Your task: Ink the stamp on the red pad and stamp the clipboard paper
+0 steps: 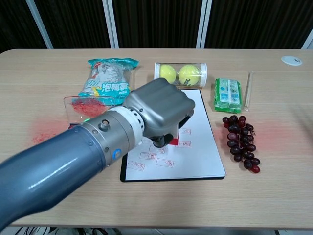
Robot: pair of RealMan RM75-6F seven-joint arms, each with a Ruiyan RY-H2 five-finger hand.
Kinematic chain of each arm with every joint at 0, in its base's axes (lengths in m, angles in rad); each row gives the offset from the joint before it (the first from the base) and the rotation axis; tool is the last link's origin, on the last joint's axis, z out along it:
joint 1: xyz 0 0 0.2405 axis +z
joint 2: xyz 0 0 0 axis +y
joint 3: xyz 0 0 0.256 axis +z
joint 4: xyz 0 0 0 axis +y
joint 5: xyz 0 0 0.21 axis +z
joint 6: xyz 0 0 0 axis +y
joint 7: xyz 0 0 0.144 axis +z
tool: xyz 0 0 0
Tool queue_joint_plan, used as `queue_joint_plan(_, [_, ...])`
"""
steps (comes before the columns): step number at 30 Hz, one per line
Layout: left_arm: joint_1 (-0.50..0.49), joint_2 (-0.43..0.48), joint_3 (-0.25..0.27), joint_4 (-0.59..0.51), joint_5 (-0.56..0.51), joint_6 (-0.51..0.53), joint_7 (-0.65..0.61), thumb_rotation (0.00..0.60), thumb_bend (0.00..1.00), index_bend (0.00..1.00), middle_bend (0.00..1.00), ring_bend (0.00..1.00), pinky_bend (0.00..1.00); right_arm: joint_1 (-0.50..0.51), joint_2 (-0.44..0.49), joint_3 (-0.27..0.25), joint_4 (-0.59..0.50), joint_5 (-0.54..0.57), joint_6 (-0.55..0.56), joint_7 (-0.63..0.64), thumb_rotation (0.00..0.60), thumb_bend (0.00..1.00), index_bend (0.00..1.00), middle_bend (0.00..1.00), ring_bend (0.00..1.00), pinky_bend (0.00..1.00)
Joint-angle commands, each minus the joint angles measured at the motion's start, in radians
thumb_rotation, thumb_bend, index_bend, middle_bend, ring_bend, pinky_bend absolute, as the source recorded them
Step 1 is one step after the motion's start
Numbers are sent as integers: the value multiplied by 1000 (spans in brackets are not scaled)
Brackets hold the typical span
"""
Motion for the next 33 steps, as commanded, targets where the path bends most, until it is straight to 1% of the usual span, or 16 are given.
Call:
queue_joint_plan(1, [12,39,-2,-40,14,22,-6,600,441,705,754,935,1000,0,-1,0,0,-1,1,-2,600,171,0,0,0,135])
queue_joint_plan(4, [22,76,2,-79,30,39,-15,600,440,704,754,935,1000,-1,-1,0,0,-1,3,-4,600,172,0,0,0,135])
queue_joint_plan(9, [52,161,20,-150,67,72,-40,600,440,702,752,935,1000,-2,-2,0,0,-4,6,-7,600,172,0,0,0,135])
queue_joint_plan(16, [116,323,56,-249,129,126,-109,600,440,699,750,935,1000,-3,-5,-1,1,-8,13,-17,600,172,0,0,0,135])
queue_joint_plan(20, [155,403,82,-270,158,148,-157,600,440,695,746,935,1000,-3,-6,-2,2,-9,15,-22,600,172,0,0,0,135])
queue_joint_plan(23, [195,478,114,-264,187,149,-229,600,440,693,745,935,1000,-4,-7,-3,2,-13,19,-28,600,172,0,0,0,135])
queue_joint_plan(26, [227,532,143,-236,212,139,-298,600,441,689,742,935,1000,-6,-9,-4,3,-17,24,-35,600,171,0,0,0,135])
queue_joint_plan(29, [253,567,165,-198,231,123,-365,600,440,684,736,935,1000,-7,-11,-4,4,-19,28,-43,600,171,0,0,0,135])
queue_joint_plan(33, [283,602,197,-110,254,71,-471,600,440,682,734,935,1000,-7,-15,-3,5,-17,31,-53,600,171,0,0,0,135])
